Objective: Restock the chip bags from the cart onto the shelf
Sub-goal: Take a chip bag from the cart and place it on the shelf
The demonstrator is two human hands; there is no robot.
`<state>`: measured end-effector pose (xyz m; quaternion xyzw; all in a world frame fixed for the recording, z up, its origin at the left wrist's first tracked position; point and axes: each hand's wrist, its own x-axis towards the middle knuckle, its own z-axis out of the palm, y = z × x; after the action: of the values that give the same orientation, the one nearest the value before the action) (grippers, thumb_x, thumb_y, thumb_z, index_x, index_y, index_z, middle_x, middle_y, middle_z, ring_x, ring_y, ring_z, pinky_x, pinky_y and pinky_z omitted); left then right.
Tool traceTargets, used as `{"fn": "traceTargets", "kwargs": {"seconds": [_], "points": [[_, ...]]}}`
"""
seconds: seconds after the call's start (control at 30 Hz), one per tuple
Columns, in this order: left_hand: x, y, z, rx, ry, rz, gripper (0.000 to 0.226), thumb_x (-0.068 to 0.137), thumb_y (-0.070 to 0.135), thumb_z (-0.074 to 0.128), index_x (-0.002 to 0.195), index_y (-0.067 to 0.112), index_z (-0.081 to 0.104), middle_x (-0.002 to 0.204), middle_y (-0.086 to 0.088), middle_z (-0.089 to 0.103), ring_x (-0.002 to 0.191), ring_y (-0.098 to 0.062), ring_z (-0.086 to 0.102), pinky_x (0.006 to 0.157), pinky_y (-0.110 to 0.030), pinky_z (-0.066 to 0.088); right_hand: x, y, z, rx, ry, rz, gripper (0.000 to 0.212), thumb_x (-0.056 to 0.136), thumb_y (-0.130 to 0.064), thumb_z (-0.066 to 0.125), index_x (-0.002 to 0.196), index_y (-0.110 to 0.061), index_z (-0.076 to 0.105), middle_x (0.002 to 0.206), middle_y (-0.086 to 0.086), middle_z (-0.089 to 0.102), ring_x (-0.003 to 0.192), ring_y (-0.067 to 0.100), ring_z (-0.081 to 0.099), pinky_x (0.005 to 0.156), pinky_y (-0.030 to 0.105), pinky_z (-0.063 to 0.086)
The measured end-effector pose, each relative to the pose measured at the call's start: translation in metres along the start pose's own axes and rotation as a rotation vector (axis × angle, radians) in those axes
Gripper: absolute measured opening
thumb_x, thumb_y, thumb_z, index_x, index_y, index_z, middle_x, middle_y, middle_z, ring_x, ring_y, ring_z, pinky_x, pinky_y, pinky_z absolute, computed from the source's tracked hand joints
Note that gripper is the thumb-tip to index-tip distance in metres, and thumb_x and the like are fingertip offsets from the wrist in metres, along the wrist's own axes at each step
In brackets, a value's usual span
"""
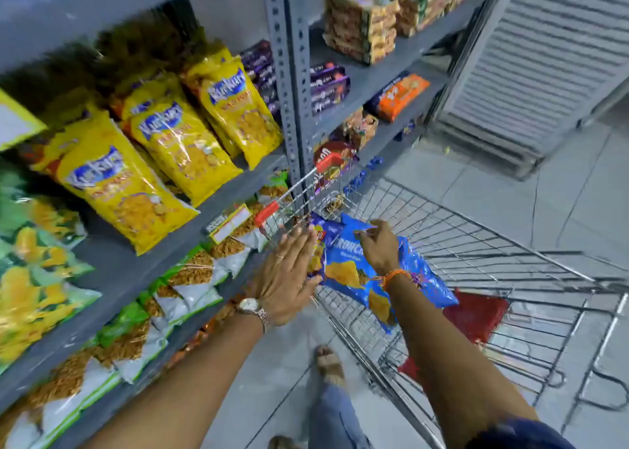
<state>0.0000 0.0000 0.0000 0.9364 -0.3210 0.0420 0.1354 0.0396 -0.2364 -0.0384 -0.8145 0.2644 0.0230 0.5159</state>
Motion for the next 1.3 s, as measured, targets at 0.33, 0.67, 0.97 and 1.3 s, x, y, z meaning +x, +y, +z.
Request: {"fn": "traceTargets", "kwargs": {"seconds": [0.33, 0.67, 0.97, 1.3], "points": [[-0.003, -0.055, 0.075, -0.002, -0.183, -0.005, 0.063, 0.107, 0.056, 0.028, 0.131, 0.01, 0.064, 0.136, -0.008, 0.064, 0.137, -0.03, 0.051, 0.124, -0.045, 0.021, 0.096, 0.083, 0.136, 0.195, -0.195, 0.366, 0.067, 0.067, -0.039, 0.086, 0.112, 0.001, 0.058, 0.098, 0.012, 0.072, 0.085, 0.024, 0.065, 0.073, 0.032, 0.046], [-0.003, -0.05, 0.096, -0.109, 0.054, -0.044, 0.056, 0.105, 0.056, 0.019, 0.106, 0.01, 0.051, 0.107, -0.016, 0.063, 0.119, -0.031, 0.05, 0.118, -0.044, 0.028, 0.126, 0.084, 0.158, 0.243, -0.101, 0.358, 0.046, 0.083, -0.022, 0.082, 0.059, -0.015, 0.043, 0.064, 0.005, 0.047, 0.056, 0.016, 0.04, 0.054, 0.028, 0.033], [-0.003, -0.056, 0.07, -0.076, -0.219, -0.043, 0.047, 0.104, 0.053, 0.036, 0.104, 0.013, 0.062, 0.114, -0.007, 0.064, 0.126, -0.03, 0.053, 0.128, -0.039, 0.014, 0.11, 0.041, 0.111, 0.471, -0.008, 0.258, 0.02, 0.075, -0.01, 0.081, 0.073, -0.011, 0.062, 0.068, 0.008, 0.058, 0.06, 0.017, 0.051, 0.058, 0.03, 0.044], [-0.046, -0.039, -0.103, 0.142, 0.173, -0.301, 0.054, 0.101, 0.05, 0.047, 0.14, 0.014, 0.06, 0.149, -0.004, 0.056, 0.145, -0.03, 0.043, 0.128, -0.047, 0.017, 0.027, -0.105, -0.001, 0.72, -0.046, -0.028, 0.015, 0.085, 0.003, 0.073, 0.097, -0.006, 0.069, 0.077, 0.001, 0.072, 0.06, 0.008, 0.068, 0.054, 0.023, 0.054]]}}
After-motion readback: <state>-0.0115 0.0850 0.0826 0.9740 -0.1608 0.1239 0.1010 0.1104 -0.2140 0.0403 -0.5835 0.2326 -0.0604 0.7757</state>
